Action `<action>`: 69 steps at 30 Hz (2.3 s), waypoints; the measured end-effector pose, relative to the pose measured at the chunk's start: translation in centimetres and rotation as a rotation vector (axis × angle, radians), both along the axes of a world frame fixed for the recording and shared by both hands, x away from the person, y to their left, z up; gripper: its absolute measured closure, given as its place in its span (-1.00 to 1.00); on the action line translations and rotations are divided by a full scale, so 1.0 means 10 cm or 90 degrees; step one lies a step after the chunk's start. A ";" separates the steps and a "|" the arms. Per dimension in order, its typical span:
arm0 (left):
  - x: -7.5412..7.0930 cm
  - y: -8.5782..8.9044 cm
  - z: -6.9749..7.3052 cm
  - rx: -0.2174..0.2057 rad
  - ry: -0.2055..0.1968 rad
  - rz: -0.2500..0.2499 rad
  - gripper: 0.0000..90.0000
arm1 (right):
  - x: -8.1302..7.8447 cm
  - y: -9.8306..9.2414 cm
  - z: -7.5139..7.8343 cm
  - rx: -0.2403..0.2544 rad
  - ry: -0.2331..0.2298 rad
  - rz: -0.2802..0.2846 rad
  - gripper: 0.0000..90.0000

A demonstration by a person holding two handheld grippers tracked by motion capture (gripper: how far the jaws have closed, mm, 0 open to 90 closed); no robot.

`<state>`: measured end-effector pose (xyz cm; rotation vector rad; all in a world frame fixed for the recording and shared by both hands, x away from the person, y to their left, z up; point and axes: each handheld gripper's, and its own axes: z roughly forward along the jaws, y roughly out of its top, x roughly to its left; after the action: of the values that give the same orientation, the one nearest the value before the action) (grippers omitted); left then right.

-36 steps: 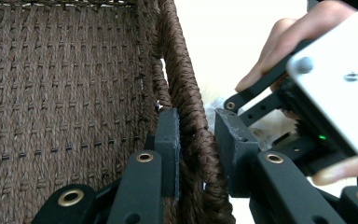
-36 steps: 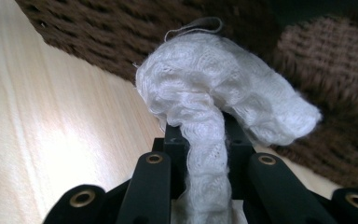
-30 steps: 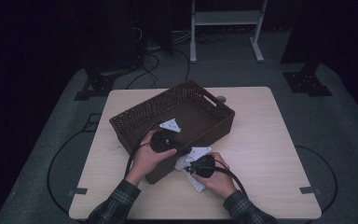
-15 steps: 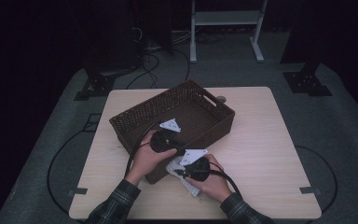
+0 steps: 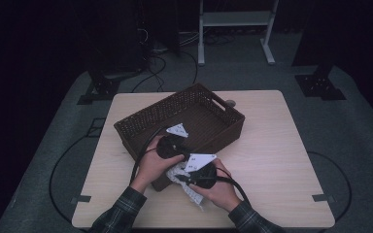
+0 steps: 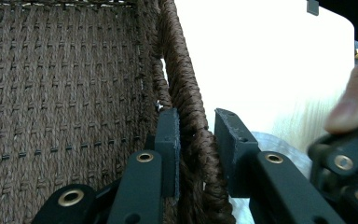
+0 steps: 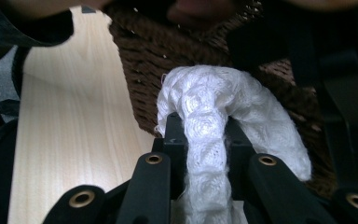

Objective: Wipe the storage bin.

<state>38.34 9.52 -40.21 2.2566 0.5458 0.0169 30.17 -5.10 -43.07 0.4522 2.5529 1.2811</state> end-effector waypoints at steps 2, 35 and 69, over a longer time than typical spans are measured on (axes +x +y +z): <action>0.00 0.00 0.00 -0.001 0.000 0.000 0.58 | -0.02 0.02 0.03 0.004 -0.007 0.006 0.68; 0.00 0.00 0.00 0.003 0.002 -0.001 0.58 | -0.04 0.30 -0.51 -0.104 0.024 0.036 0.68; 0.00 0.00 0.00 0.002 0.001 -0.001 0.57 | -0.24 0.26 0.17 0.044 -0.024 0.077 0.68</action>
<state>38.33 9.54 -40.18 2.2606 0.5452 0.0152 27.78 -2.47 -41.33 0.2883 2.5455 1.4082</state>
